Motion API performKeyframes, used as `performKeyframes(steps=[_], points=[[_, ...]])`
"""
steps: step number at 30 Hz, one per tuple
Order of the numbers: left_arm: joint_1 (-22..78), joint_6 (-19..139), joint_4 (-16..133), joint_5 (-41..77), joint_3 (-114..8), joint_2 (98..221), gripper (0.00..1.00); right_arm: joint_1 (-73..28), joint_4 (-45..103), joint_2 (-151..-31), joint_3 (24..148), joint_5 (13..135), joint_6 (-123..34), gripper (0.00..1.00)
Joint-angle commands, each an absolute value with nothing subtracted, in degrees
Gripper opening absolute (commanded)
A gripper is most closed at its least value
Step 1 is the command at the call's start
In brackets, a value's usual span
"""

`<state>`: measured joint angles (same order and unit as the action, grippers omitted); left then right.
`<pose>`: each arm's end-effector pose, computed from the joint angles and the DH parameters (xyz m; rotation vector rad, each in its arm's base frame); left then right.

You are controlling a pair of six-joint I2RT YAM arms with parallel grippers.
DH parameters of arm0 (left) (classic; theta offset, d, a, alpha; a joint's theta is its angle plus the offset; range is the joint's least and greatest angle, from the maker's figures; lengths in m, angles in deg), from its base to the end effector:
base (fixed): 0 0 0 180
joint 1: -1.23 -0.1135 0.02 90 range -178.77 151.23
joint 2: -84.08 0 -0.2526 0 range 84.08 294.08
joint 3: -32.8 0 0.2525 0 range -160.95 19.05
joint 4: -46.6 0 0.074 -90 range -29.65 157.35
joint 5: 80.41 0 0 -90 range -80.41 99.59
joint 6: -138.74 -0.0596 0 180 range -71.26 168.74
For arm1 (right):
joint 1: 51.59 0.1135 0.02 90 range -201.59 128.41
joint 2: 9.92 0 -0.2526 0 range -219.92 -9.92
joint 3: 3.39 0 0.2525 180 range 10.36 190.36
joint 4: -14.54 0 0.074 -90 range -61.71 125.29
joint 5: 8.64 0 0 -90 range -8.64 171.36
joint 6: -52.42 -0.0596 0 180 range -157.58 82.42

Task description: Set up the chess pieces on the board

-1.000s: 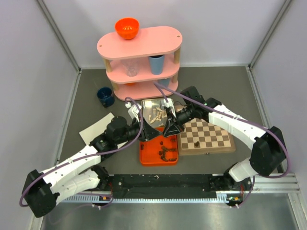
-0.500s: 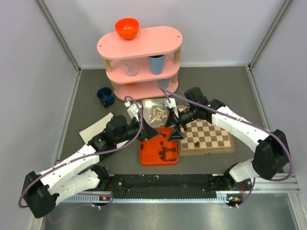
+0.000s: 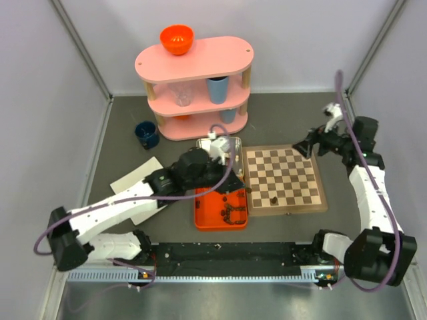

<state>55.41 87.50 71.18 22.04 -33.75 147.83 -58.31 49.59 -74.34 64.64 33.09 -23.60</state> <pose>0.1553 -0.2372 0.3033 0.4489 2.1235 -1.2255 0.2633 0.0138 0.2979 -0.6037 1.8880 0.6537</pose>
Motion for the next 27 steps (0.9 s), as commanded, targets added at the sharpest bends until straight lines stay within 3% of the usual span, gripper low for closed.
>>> performKeyframes(steps=[1,14,27], points=[[61.34,82.15,75.99,16.11,-45.69,158.5,0.0,-69.15,42.35,-72.85,62.65,36.01,-36.25,0.87],[71.37,72.12,93.74,7.14,-78.58,193.83,0.0,-73.38,44.37,-73.11,63.44,37.07,-35.56,0.87],[71.72,67.55,95.95,6.43,-89.23,204.93,0.0,-73.29,44.64,-74.08,63.44,36.1,-35.38,0.86]])
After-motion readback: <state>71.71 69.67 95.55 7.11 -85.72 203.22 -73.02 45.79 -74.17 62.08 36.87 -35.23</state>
